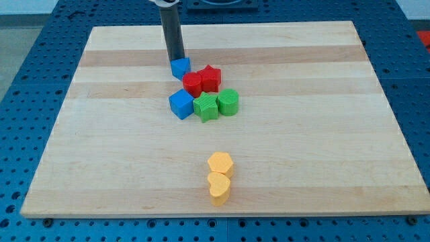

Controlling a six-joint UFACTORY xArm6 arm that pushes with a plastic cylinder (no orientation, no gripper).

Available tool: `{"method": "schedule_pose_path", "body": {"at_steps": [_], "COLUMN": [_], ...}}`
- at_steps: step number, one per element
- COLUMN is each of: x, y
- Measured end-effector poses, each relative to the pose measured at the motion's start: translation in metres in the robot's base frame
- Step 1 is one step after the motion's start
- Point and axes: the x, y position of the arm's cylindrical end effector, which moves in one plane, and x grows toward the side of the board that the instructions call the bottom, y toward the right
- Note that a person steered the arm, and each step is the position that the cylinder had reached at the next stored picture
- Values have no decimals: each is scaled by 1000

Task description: Slide the blue triangle a bit down

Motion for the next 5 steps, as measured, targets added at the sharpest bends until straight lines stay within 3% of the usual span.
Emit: {"method": "schedule_pose_path", "body": {"at_steps": [5], "x": [15], "y": [13]}}
